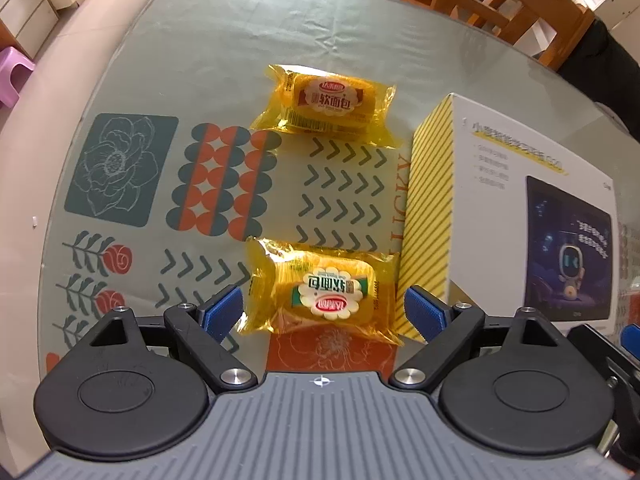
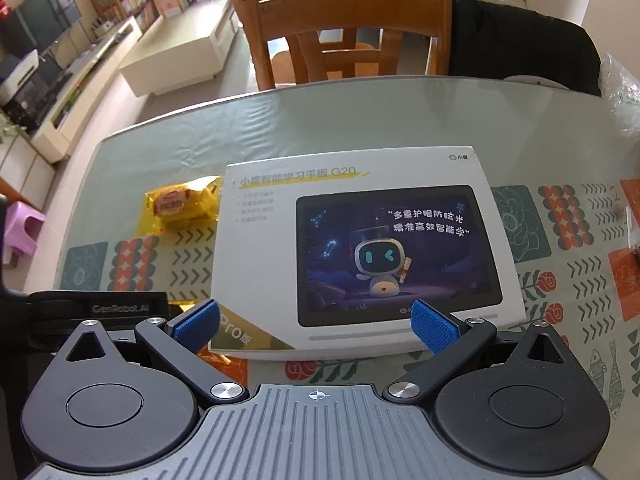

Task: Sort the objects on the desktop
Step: 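Lower the open left gripper around the nearer yellow bread packet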

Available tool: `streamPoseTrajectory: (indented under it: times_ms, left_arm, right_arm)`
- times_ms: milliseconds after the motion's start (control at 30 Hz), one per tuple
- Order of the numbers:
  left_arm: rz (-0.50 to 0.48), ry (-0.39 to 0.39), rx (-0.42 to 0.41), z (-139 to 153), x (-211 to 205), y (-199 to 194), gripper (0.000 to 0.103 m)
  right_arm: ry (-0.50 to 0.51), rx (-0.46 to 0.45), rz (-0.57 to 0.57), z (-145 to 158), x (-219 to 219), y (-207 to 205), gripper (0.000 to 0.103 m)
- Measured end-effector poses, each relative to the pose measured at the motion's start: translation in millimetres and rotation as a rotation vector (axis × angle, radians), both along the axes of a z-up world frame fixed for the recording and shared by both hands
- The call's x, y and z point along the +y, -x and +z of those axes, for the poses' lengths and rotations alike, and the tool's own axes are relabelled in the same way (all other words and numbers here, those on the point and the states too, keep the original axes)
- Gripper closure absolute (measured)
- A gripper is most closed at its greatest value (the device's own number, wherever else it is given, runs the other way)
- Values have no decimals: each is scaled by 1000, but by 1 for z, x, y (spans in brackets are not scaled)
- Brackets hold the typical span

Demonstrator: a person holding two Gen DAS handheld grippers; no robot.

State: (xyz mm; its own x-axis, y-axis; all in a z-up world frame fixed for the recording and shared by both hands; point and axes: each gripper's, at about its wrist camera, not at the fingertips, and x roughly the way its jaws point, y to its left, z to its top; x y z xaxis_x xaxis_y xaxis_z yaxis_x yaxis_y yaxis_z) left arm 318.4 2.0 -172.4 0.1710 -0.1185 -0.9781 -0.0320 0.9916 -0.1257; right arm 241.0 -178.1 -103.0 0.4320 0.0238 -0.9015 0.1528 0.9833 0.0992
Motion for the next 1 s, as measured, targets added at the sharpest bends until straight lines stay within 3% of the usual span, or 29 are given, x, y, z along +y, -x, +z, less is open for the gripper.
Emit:
streamPoseTrajectory:
  times_ms: [233,300,1000]
  left_arm:
    - [-14,-63,55,-28,2,-6,0]
    - [-11,-46,63,-32,9,-9,0]
    - [32,-91,52,-25,38,0,0]
  right_arm:
    - [2,8,2,-3,4,-4,0]
    - [3,10,3,-3,5,-4,0]
    - [-5,12,-6,-6,4,-4,0]
